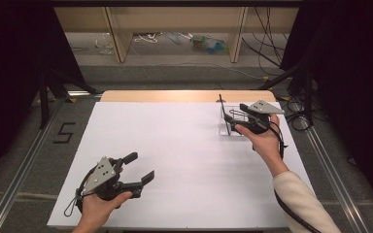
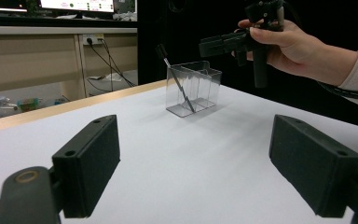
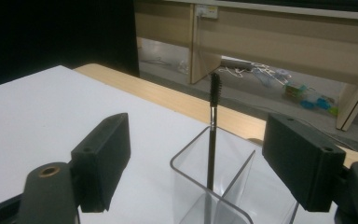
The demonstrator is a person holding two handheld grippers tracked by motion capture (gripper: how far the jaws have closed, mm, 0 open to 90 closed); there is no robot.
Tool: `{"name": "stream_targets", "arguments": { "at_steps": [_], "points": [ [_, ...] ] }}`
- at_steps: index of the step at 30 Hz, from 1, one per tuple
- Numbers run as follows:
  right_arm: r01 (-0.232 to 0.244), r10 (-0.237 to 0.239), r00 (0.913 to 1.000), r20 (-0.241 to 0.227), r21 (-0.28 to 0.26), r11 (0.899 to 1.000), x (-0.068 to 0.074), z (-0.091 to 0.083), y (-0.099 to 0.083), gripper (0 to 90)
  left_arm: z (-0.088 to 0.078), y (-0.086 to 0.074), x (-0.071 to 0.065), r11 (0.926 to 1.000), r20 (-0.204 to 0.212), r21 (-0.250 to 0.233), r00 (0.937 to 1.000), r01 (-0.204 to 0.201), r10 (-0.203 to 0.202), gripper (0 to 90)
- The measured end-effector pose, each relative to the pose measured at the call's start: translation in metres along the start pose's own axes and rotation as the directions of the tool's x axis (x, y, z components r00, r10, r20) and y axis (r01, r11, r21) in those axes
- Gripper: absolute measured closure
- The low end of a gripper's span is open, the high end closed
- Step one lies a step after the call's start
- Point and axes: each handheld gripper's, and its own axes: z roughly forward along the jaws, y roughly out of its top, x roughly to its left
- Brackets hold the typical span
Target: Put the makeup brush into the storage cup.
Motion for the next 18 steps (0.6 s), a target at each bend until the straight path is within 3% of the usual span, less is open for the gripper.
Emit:
{"name": "stream_targets", "arguments": {
  "at_steps": [4, 7, 9, 18],
  "points": [
    [-0.009, 0.009, 0.9999, -0.014, 0.015, 1.0, 0.002, -0.006, 0.0, 24.1, 0.0, 0.0, 0.0, 1.0, 0.001, -0.002, 1.0, -0.002, 0.002, 16.3],
    [-0.003, 0.003, 0.9999, -0.014, -0.008, 1.0, 0.002, -0.009, -0.002, 23.8, -0.001, 0.0, 0.0, 1.0, 0.0, -0.002, 1.0, -0.004, 0.004, 16.2],
    [0.003, -0.003, 0.9999, -0.014, 0.011, 1.0, 0.003, -0.013, -0.002, 23.5, -0.001, 0.0, 0.0, 1.0, -0.001, -0.003, 1.0, -0.002, 0.002, 16.2],
    [0.006, -0.006, 0.9995, -0.03, -0.01, 1.0, 0.007, -0.03, -0.005, 23.5, -0.001, 0.0, 0.001, 1.0, -0.004, -0.002, 1.0, 0.0, 0.0, 16.1]
  ]
}}
